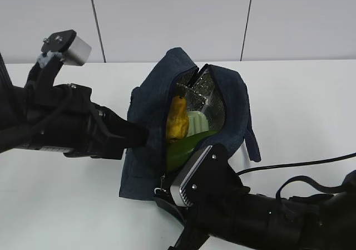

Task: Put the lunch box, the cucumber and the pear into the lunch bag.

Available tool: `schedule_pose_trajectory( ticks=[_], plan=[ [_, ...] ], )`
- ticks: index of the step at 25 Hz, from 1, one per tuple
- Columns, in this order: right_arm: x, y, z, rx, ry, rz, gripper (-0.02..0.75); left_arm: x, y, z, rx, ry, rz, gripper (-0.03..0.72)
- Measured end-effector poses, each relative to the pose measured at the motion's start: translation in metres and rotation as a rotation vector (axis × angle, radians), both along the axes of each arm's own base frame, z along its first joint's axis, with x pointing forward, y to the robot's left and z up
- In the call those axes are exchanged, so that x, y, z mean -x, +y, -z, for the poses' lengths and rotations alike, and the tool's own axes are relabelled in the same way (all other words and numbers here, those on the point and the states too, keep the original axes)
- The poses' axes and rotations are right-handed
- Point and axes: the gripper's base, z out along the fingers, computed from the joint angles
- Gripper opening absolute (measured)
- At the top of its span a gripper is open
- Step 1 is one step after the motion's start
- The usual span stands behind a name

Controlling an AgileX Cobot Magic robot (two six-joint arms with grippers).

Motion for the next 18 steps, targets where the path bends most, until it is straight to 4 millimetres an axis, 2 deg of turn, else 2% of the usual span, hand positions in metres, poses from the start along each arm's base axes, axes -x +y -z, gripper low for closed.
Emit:
schedule_pose_trajectory(
  ticks=[18],
  plan=[
    [0.016,-0.005,-0.039,0.026,0.089,-0.071,0.0,-0.002,0.0,0.002,-0.01,0.0,-0.013,0.003]
  ],
)
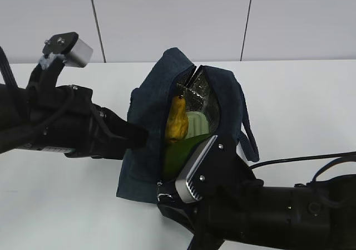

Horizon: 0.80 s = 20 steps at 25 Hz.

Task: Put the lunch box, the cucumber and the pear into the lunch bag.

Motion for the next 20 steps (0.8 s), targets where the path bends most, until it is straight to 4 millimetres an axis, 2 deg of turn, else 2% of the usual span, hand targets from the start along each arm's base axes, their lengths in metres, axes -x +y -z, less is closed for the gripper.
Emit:
schedule_pose_trajectory(
  ticks=[6,15,20],
  plan=[
    [0.004,-0.009,-0.018,0.054,-0.011,0.026,0.0,0.0,0.0,0.001,-0.002,0.004,0.001,0.003],
    [0.012,-0.018,-0.05,0.009,-0.089,0.04,0.0,0.0,-0.001,0.001,0.003,0.008,0.001,0.003],
    [0.013,-0.02,-0.059,-0.009,-0.111,0.042,0.0,0.0,-0.001,0.001,0.006,0.011,0.004,0.003]
  ],
)
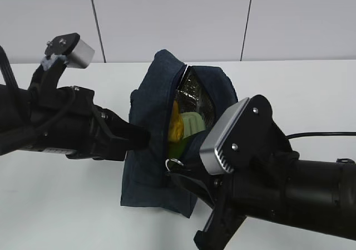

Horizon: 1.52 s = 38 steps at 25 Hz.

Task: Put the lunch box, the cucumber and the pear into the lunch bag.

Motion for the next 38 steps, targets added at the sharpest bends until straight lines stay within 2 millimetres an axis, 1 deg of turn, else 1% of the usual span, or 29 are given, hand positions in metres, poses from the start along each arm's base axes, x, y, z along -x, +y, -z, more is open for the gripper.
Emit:
schedule_pose_trajectory(
  ticks=[18,32,38],
  plan=[
    [-0.013,0.01,-0.026,-0.042,-0.063,0.007,0.0,0.004,0.0,0.002,-0.04,-0.013,0.073,0.003],
    [-0.018,0.006,-0.028,-0.008,-0.099,0.065,0.0,0.005,0.0,0.002,-0.045,-0.013,0.087,0.003],
    [-0.015,0.001,-0.042,-0.034,-0.149,0.075,0.0,0.005,0.0,0.002,-0.045,-0.013,0.087,0.003]
  ],
)
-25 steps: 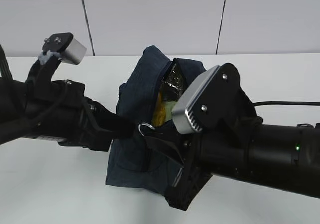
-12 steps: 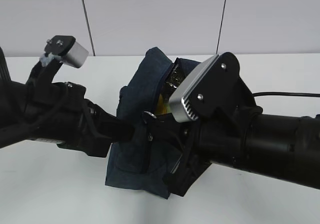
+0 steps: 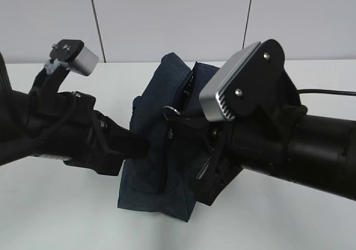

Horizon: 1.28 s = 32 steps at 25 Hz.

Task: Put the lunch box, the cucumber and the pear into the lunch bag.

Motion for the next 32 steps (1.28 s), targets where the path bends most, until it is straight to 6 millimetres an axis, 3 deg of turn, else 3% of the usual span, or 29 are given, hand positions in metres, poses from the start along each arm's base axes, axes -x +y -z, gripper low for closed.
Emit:
schedule_pose_trajectory(
  ticks=[22,32],
  plan=[
    [-0.016,-0.016,-0.016,0.009,-0.08,0.125,0.0,0.003,-0.001,-0.001,-0.003,0.013,0.046,0.003],
    [-0.025,-0.01,-0.025,-0.022,-0.076,0.139,0.0,0.005,-0.002,0.0,-0.007,0.016,0.063,0.003]
  ],
)
